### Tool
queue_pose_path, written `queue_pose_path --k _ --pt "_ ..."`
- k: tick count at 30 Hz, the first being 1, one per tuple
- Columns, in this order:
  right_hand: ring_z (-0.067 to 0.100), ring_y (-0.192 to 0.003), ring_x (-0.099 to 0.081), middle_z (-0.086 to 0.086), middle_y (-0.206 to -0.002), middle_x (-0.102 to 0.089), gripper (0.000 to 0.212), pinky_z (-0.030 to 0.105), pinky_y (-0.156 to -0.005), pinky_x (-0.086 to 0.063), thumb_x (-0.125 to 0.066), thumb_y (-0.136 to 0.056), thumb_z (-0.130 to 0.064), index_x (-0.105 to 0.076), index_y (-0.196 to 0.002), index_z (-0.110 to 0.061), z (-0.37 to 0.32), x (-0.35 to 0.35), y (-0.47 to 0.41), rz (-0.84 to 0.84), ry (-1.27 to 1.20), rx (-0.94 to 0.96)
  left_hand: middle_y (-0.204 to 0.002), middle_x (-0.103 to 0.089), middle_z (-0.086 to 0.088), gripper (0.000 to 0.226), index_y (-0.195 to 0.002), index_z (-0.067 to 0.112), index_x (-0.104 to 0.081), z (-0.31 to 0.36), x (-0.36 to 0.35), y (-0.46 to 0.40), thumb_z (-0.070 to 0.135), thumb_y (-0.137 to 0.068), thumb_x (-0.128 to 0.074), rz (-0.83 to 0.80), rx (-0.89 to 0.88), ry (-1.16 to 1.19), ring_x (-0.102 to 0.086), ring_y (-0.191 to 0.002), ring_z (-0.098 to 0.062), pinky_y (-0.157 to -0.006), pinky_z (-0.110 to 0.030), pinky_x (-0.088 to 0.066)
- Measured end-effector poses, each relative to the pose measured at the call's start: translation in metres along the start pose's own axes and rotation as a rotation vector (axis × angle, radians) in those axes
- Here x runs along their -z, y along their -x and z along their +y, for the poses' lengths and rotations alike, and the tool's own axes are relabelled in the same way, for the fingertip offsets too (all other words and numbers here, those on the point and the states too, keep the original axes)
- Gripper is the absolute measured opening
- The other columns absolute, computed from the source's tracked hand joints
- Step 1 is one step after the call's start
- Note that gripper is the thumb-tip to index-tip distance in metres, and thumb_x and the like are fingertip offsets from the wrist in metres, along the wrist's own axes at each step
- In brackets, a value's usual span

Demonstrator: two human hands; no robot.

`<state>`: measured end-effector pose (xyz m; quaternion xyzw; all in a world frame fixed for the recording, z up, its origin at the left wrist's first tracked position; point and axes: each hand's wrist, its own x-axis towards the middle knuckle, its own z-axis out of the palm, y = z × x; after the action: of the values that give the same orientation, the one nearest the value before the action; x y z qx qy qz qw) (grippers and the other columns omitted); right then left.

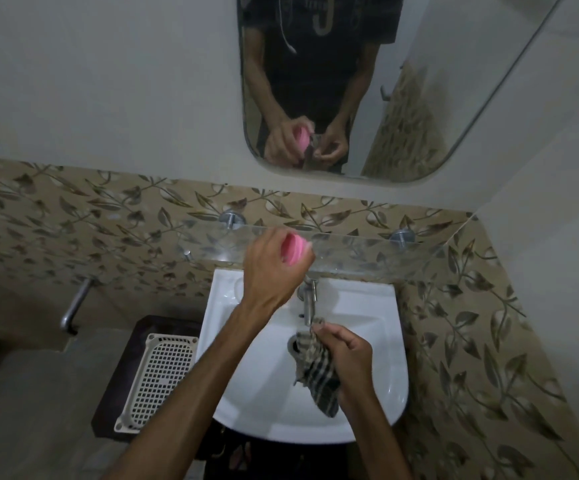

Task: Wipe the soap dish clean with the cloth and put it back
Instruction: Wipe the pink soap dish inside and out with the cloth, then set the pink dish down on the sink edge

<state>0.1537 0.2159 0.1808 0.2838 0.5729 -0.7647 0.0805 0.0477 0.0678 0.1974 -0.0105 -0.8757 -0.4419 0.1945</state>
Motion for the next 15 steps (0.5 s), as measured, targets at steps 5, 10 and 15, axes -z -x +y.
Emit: queue_pose_path --k 5,10,15 --pt "0.034 -0.067 -0.075 0.024 -0.081 -0.077 0.006 0.034 -0.057 -0.062 -0.075 -0.087 0.006 -0.080 -0.084 0.005 0.020 0.019 0.001 0.045 0.046 -0.024 -0.106 -0.065 -0.004 0.053 -0.110 0.016 -0.064 -0.040 0.002 -0.038 0.061 -0.084 -0.062 -0.055 -0.180 -0.464 -0.060 -0.093 -0.023 -0.093 -0.041 -0.044" --pt "0.030 -0.079 -0.074 0.018 -0.083 -0.079 0.008 0.032 -0.074 -0.059 -0.082 -0.082 0.001 -0.083 -0.076 -0.005 0.036 0.039 -0.011 0.088 0.127 -0.038 -0.103 -0.067 -0.007 0.054 -0.107 0.013 -0.066 -0.062 0.000 -0.015 0.059 -0.079 -0.066 -0.065 -0.238 -0.482 -0.060 -0.090 -0.025 -0.090 -0.040 -0.044" --pt "0.033 -0.081 -0.075 0.018 -0.083 -0.079 0.009 0.041 -0.081 -0.063 -0.082 -0.082 0.001 -0.082 -0.075 -0.004 0.048 0.047 -0.017 0.105 0.144 -0.052 -0.100 -0.068 -0.005 0.052 -0.107 0.013 -0.068 -0.084 -0.024 0.043 0.053 -0.074 -0.074 -0.135 -0.268 -0.404 -0.060 -0.088 -0.024 -0.085 -0.037 -0.045"
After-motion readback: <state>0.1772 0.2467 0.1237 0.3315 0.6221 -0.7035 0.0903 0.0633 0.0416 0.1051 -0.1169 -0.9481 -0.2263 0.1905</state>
